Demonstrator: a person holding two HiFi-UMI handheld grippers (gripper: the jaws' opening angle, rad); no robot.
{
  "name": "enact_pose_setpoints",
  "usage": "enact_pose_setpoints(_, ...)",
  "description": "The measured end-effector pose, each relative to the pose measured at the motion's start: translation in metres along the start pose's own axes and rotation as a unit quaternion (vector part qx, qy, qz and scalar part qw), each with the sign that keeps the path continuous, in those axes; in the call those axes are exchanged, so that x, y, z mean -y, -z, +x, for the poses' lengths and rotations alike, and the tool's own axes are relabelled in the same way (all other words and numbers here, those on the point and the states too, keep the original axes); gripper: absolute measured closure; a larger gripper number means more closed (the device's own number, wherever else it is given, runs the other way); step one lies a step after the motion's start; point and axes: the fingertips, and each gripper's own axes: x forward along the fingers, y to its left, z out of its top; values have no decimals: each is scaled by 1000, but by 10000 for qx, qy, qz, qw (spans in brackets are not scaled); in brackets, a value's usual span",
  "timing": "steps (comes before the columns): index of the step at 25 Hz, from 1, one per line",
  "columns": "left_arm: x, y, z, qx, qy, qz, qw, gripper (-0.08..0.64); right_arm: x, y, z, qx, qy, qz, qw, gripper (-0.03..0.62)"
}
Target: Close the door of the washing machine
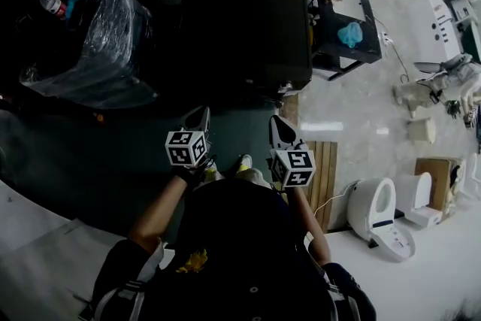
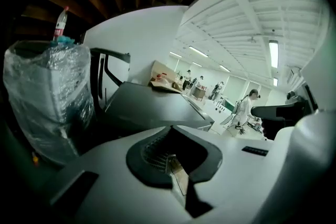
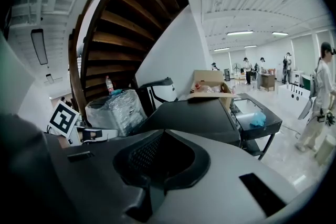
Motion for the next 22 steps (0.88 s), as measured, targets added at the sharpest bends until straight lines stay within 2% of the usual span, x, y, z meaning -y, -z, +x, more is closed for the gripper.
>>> enact_pose_setpoints(4,7,-30,-24,401,-20,341,9986,543,-14,-12,-1,154,-16,-197,9997,565)
enact_pose_setpoints(7,21,-49,-45,489,215,402,9978,543,-25,-31,-10,329,17,-274,9991,565)
enact_pose_setpoints(11,30,-70,-63,618,378,840,9938,543,-29,-39,-20,479,140,-227,9985,565)
enact_pose_setpoints(15,31,-69,-68,385,524,1201,9906,543,-32,-44,-35,675,360,-329,9965,565)
enact_pose_setpoints(19,18,-70,-74,331,535,1214,9906,543,-38,-54,-40,748,463,-395,9953,565)
enact_pose_setpoints(22,12,-64,-75,131,627,1229,9903,543,-41,-59,-41,826,523,-364,9945,565)
